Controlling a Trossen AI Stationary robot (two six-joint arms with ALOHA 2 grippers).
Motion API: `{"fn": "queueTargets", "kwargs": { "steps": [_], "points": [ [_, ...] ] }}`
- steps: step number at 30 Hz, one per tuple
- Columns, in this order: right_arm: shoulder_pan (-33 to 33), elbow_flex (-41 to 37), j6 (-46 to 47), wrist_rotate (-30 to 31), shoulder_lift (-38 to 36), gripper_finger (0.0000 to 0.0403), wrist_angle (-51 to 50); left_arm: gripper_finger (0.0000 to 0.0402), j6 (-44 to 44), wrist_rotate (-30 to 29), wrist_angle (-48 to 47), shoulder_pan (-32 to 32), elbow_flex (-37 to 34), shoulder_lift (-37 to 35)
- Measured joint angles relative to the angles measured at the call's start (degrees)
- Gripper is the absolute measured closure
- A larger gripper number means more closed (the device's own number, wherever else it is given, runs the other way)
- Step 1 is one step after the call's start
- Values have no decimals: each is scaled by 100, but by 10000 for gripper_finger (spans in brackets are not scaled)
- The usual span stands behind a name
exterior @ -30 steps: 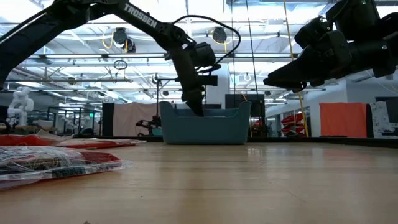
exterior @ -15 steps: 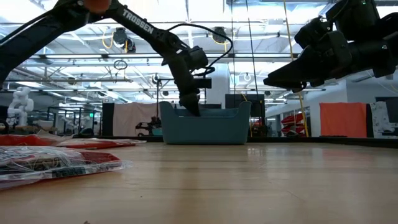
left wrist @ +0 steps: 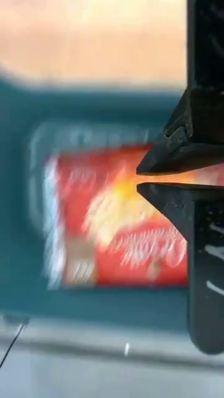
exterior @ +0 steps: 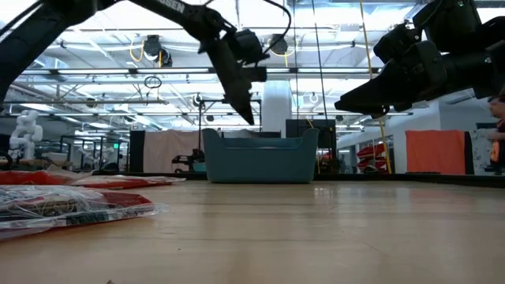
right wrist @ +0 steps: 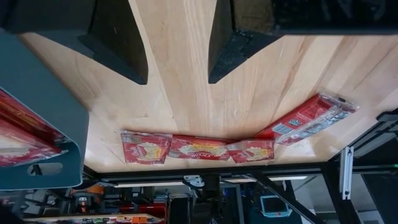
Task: Sort popcorn bags into baskets
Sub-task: Put the red popcorn bag into the blue bin
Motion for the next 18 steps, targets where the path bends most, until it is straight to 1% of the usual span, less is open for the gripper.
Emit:
{"fn": "queueTargets", "kwargs": {
  "steps": [1,5,9,11,14,18],
  "points": [
    [0,0,5,0,0,243,0,366,-81,98,-233,-51,0,-59],
    [0,0,46,0,0,243,-34,366,-309,163,-965,-408,-97,-274],
    [4,0,89,0,0,243,-98,366,-694,155,-1121,-850,-571,-598],
    [26,0,162,-2,0,243,-153,366,-1032,-64,-851,-1086,-1034,-923],
    [103,0,195,-2,0,243,-185,366,-1590,-488,-259,-1474,-1945,-1543],
    [228,0,90,-2,0,243,-251,366,-2305,-791,741,-1995,-3204,-2479]
  ]
}}
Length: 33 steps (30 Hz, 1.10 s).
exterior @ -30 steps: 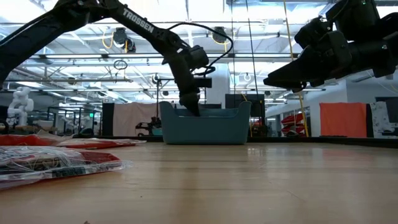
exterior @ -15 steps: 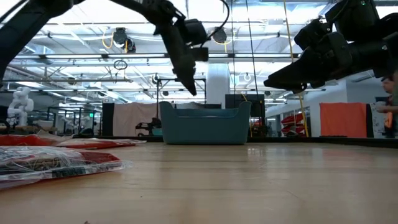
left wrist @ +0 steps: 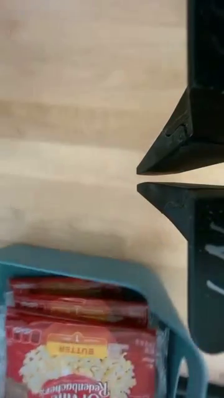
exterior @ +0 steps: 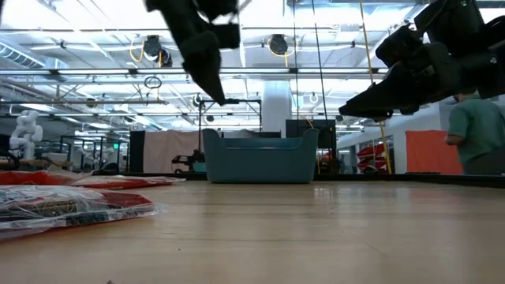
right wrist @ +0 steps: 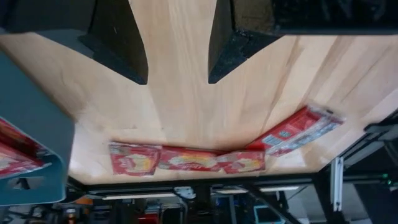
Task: Sort popcorn bags into baskets
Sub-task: Put the red popcorn bag into the blue bin
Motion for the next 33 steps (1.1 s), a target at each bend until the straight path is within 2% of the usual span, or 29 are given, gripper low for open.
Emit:
{"fn": "queueTargets", "kwargs": {
  "steps": [6,12,15,20,25,33],
  "points": [
    [89,0,70,1,0,243,-4,366,-959,-701,966,-756,-1609,-1043],
    [158,0,378,22,0,243,-41,366,-1918,-983,1109,-1194,-2645,-1400],
    [203,0,407,26,0,243,-39,366,-2220,-1045,1128,-1341,-2889,-1411],
    [294,0,408,63,0,243,-35,352,-2358,-1521,1117,-1457,-3081,-1409],
    [411,0,535,188,0,243,-39,298,-2271,-1877,1074,-1381,-3087,-1409],
    [621,0,799,198,0,243,-40,223,-1289,-2024,914,-1053,-3299,-1409]
  ]
}}
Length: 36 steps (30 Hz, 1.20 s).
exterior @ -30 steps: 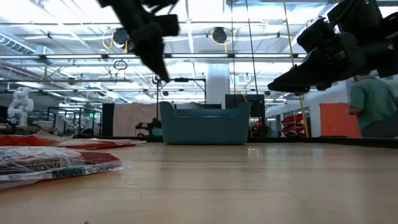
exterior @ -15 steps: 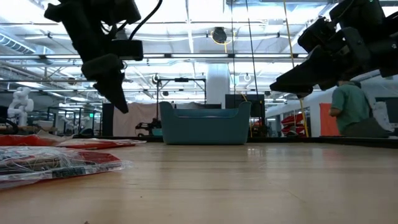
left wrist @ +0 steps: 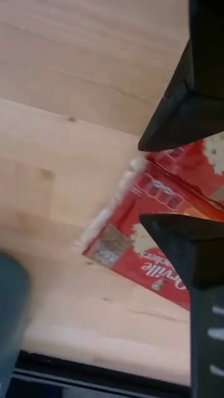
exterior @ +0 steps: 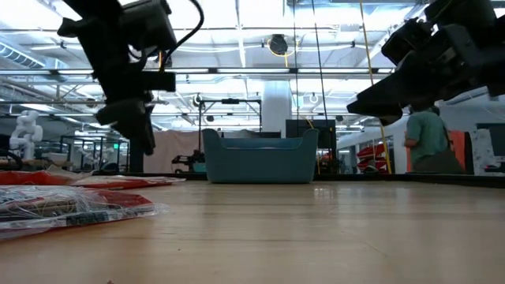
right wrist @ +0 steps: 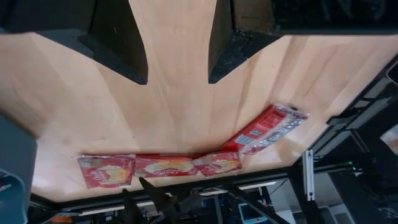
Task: Sort popcorn bags into baskets
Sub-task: Put the red popcorn bag into the blue bin
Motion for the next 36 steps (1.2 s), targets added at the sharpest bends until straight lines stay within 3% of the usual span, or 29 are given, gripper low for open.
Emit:
{"fn": "queueTargets", "kwargs": {
  "steps": [7,16,23,29,36],
  "points": [
    [203,0,41,403,0,243,-5,210,-73,-109,0,79,-415,2],
    [232,0,-96,451,0,243,-3,252,-774,-313,684,397,-1038,4],
    [232,0,-96,442,0,243,-6,286,-1016,391,2037,559,-1505,4],
    [232,0,-65,438,0,243,-6,304,-1187,912,2591,568,-1605,4],
    [232,0,15,442,0,243,-5,309,-623,2447,4134,364,-1610,9]
  ]
}}
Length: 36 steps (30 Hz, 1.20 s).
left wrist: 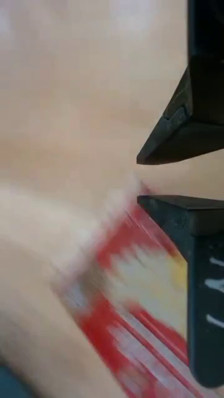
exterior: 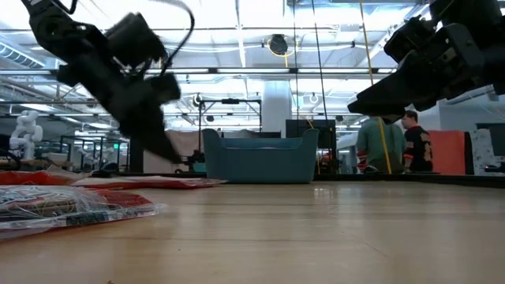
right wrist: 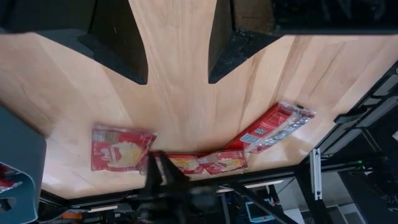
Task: Sort popcorn bags into baskets
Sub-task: Put the red popcorn bag into the blue bin
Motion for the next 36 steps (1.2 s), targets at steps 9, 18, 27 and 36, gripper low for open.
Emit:
{"fn": "queueTargets", "kwargs": {
  "steps": [9,18,27,36],
  "points": [
    [115,0,321,120,0,243,-31,309,862,-225,557,-898,108,-351],
    [225,0,79,407,0,243,-38,309,-252,-3239,-1861,-681,340,-815],
    [219,2,-234,1039,0,243,49,309,-860,-2811,-1700,-228,63,-288],
    [225,150,-91,1041,500,243,586,309,23,-1949,-21,110,80,876]
  ]
}}
